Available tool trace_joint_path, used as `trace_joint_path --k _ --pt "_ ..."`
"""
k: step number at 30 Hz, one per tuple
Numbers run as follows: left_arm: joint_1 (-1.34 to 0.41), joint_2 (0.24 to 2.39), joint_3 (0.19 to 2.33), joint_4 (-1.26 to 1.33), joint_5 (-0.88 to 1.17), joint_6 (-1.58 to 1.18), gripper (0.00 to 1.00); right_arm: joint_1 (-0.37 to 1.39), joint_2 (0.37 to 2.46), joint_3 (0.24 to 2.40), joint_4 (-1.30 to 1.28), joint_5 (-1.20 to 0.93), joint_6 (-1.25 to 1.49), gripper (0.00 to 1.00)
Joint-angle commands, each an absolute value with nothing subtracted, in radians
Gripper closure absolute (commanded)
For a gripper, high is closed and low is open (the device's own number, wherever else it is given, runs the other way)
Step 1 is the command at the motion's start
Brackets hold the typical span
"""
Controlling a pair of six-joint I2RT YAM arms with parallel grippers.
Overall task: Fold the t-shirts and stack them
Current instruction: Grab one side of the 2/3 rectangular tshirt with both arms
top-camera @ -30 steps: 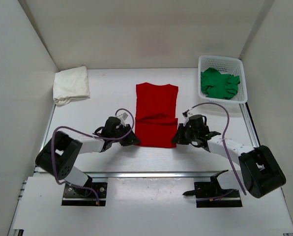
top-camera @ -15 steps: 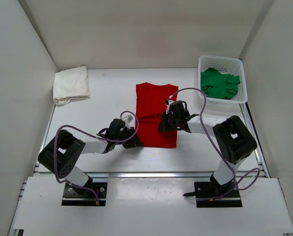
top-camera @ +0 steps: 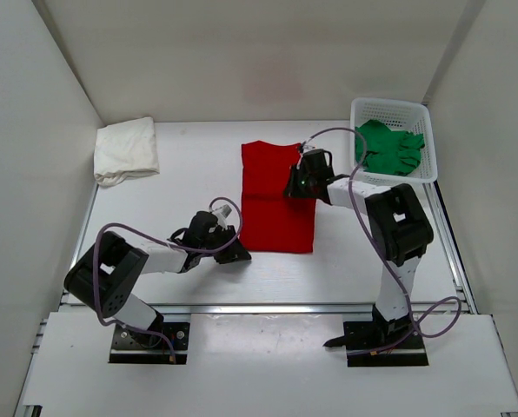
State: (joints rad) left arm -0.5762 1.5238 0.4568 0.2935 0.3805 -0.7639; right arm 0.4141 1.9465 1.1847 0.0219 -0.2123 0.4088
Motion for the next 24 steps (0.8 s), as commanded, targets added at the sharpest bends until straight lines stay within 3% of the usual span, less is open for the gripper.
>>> trace_joint_path --k 1,4,8,11,13,15,18,22,24 --pt "-0.557 1.438 0.456 0.239 0.367 -0.742 0.71 0.379 1.893 1.262 0.052 -0.201 0.405 1.00" --pt "-0.535 1.393 0.453 0.206 0.364 -0.729 0.69 0.383 1.795 1.200 0.037 -0.213 0.396 1.00" --pt "-0.499 1.361 0.428 0.187 0.337 -0.707 0.68 0.373 1.643 0.961 0.110 -0.282 0.443 1.00" --pt "-0.474 1.380 0.428 0.173 0.335 -0.696 0.62 0.370 1.508 0.780 0.144 -0.316 0.465 1.00" --pt "-0.459 1.390 0.428 0.181 0.324 -0.696 0.59 0.370 1.435 0.683 0.155 -0.313 0.471 0.94" --pt "-0.460 1.407 0.434 0.192 0.328 -0.702 0.56 0.348 1.359 0.551 0.175 -0.315 0.498 0.76" --pt "-0.475 1.434 0.459 0.192 0.295 -0.707 0.54 0.327 1.237 0.421 0.192 -0.315 0.529 0.59" --pt "-0.497 1.463 0.468 0.204 0.247 -0.706 0.48 0.313 1.158 0.325 0.198 -0.319 0.561 0.53" --pt "-0.494 1.486 0.474 0.210 0.241 -0.707 0.51 0.319 1.186 0.316 0.201 -0.319 0.568 0.53"
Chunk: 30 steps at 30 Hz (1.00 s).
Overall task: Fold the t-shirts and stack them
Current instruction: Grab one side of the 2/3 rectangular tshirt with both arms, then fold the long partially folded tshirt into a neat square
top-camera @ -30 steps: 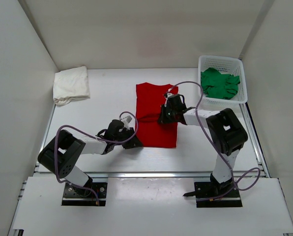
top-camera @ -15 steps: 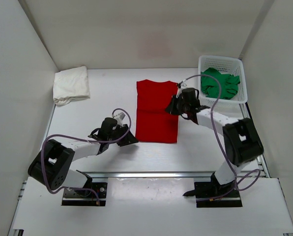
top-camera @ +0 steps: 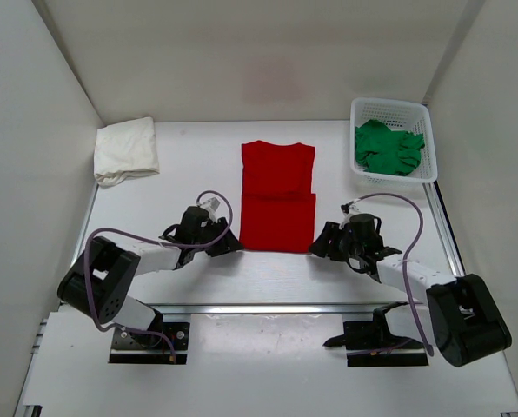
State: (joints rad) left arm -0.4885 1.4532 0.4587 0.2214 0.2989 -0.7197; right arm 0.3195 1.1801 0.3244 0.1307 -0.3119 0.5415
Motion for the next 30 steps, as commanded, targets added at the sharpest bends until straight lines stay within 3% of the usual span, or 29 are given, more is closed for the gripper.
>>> trace_joint_path --k 1,10,12,13,15,22,30 --pt "-0.502 1.496 0.477 0.210 0.241 -0.706 0.55 0.315 1.195 0.311 0.218 -0.331 0.566 0.53" --pt "-0.522 1.542 0.485 0.252 0.222 -0.724 0.65 0.298 1.318 0.333 0.297 -0.437 0.584 0.70" --pt "-0.520 1.552 0.488 0.267 0.222 -0.727 0.78 0.298 1.339 0.354 0.305 -0.452 0.597 0.84" --pt "-0.522 1.552 0.494 0.267 0.216 -0.735 0.92 0.298 1.353 0.357 0.304 -0.451 0.595 0.87" --pt "-0.532 1.546 0.523 0.217 0.198 -0.718 1.00 0.320 1.350 0.359 0.310 -0.427 0.588 1.00" --pt "-0.546 1.323 0.439 0.018 0.210 -0.677 1.00 0.484 1.137 0.276 0.207 -0.305 0.649 1.00" --pt "-0.675 0.800 0.371 -0.397 0.169 -0.701 1.00 0.798 0.712 0.279 -0.141 -0.092 0.854 1.00"
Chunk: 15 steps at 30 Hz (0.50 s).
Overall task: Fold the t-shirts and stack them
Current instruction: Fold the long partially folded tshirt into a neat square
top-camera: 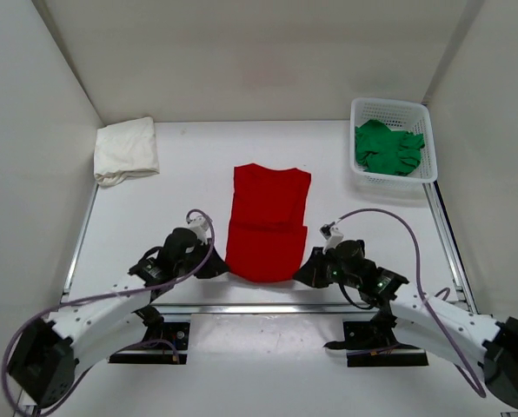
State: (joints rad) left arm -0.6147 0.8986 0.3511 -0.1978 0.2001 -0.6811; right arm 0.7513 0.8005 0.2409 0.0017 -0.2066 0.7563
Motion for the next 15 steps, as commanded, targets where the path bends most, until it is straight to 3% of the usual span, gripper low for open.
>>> trace_joint_path --k 1,6,12,15 --pt "-0.676 0.764 0.403 -0.431 0.157 -0.706 1.00 0.799 0.680 0.294 -0.152 -0.091 0.854 1.00" --pt "-0.482 0.856 0.624 -0.338 0.291 -0.658 1.00 0.608 0.787 0.526 -0.213 -0.177 0.663 1.00" --pt "-0.364 1.220 0.911 -0.137 0.393 -0.710 1.00 0.292 1.093 0.737 -0.081 -0.417 0.531 1.00" --pt "-0.351 1.397 1.066 -0.109 0.319 -0.709 1.00 0.221 1.337 0.895 -0.063 -0.474 0.506 1.00"
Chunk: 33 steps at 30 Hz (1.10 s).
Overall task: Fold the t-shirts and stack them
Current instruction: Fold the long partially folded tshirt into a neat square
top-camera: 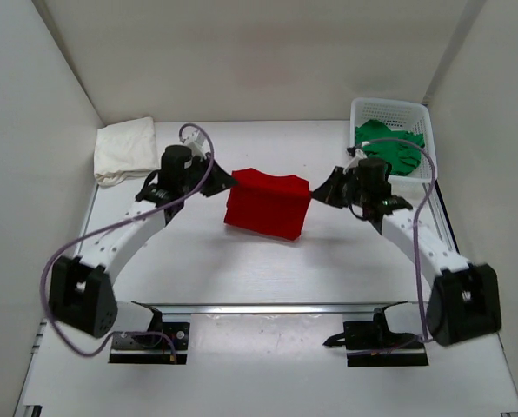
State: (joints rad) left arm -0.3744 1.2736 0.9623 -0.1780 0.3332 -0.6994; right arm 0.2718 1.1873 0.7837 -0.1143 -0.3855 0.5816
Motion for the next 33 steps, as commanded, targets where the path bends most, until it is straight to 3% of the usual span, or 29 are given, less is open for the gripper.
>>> trace_joint_path --k 1,9,11,12,15,17,20,21,24,26,33 --pt "-0.351 1.438 1.089 -0.103 0.301 -0.716 1.00 0.213 1.374 0.969 -0.067 -0.480 0.479 1.00" --pt "-0.269 1.974 1.530 -0.193 0.273 -0.706 1.00 0.153 1.886 1.398 -0.187 -0.476 0.440 1.00" --pt "-0.267 2.049 1.609 -0.208 0.262 -0.701 0.93 0.140 1.957 1.492 -0.211 -0.462 0.437 0.99" --pt "-0.252 2.147 1.723 -0.248 0.281 -0.718 0.85 0.138 2.044 1.579 -0.250 -0.457 0.437 0.89" --pt "-0.226 2.160 1.749 -0.232 0.302 -0.752 0.67 0.138 2.069 1.654 -0.270 -0.448 0.422 0.76" --pt "-0.226 2.131 1.718 -0.186 0.305 -0.768 0.60 0.141 2.033 1.649 -0.267 -0.454 0.425 0.64" --pt "-0.216 2.044 1.609 -0.085 0.293 -0.782 0.61 0.182 1.938 1.528 -0.233 -0.408 0.411 0.58" --pt "-0.228 1.995 1.539 -0.060 0.291 -0.788 0.62 0.192 1.892 1.450 -0.195 -0.393 0.411 0.60" --pt "-0.309 1.908 1.387 0.015 0.288 -0.767 0.63 0.227 1.803 1.233 -0.057 -0.434 0.468 0.89" --pt "-0.371 1.887 1.278 0.049 0.276 -0.762 0.65 0.250 1.789 1.133 0.032 -0.465 0.494 0.97" --pt "-0.390 1.885 0.944 0.237 0.319 -0.848 0.71 0.278 1.861 0.958 0.124 -0.480 0.514 1.00"
